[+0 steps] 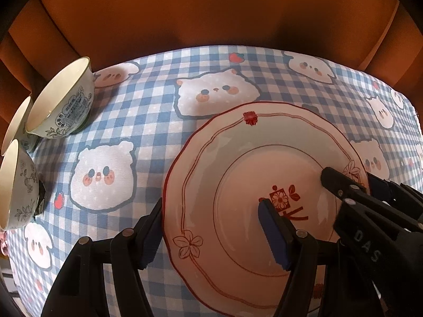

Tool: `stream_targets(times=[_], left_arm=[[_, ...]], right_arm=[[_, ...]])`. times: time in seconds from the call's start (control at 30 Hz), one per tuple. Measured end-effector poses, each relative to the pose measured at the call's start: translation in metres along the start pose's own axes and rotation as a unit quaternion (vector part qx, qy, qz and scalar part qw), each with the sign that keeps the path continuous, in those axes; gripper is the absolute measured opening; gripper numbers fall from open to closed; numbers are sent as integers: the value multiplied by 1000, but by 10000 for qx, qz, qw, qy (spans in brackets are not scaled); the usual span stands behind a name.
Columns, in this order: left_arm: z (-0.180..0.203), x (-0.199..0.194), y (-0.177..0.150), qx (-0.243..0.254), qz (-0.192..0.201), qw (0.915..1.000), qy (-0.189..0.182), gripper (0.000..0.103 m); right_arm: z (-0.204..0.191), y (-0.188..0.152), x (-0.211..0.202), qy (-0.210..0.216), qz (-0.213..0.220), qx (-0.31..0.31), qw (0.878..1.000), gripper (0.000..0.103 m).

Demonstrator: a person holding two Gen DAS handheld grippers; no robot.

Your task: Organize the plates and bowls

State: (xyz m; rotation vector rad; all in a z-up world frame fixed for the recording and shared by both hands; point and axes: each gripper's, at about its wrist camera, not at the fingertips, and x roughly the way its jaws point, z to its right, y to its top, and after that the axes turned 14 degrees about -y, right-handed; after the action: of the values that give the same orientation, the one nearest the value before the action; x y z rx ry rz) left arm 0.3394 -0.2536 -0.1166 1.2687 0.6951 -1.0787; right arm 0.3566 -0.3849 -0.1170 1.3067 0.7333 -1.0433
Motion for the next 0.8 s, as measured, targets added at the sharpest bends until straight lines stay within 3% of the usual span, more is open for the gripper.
stream_targets(times=[0.07,0.33,0.8], left_arm=[[17,1,2,-4,-12,10000,26,71],[7,-22,0,128,90,9999,-6,71],[9,-110,-22,411,545,9975,-205,71]], right_arm=[[-3,3,2,-31,7,-42,10000,44],[-4,4,-11,-49,26,-53,10000,44],[-2,-20,-106,-267,513,164,9982,44]])
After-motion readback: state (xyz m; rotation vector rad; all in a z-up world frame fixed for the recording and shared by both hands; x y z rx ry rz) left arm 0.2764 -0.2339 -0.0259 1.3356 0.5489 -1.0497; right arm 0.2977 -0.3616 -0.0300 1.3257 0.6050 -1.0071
